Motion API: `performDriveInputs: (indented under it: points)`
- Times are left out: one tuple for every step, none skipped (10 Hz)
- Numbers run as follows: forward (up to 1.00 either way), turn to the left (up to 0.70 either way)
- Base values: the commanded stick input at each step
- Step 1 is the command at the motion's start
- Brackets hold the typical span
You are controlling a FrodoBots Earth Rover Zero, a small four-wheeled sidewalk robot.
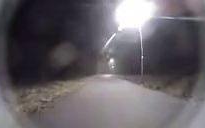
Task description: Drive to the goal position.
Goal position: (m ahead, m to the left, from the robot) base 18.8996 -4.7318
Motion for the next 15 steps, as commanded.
performDriveInputs:
  points:
    - [1.00, 0.04]
    - [1.00, 0.04]
    - [1.00, 0.04]
    - [1.00, 0.04]
    - [1.00, 0.04]
    - [1.00, 0.05]
    - [1.00, 0.05]
    - [1.00, 0.05]
    - [1.00, 0.05]
    - [1.00, 0.05]
    - [1.00, 0.05]
    - [1.00, 0.07]
    - [1.00, 0.10]
    - [1.00, 0.11]
    - [1.00, 0.11]
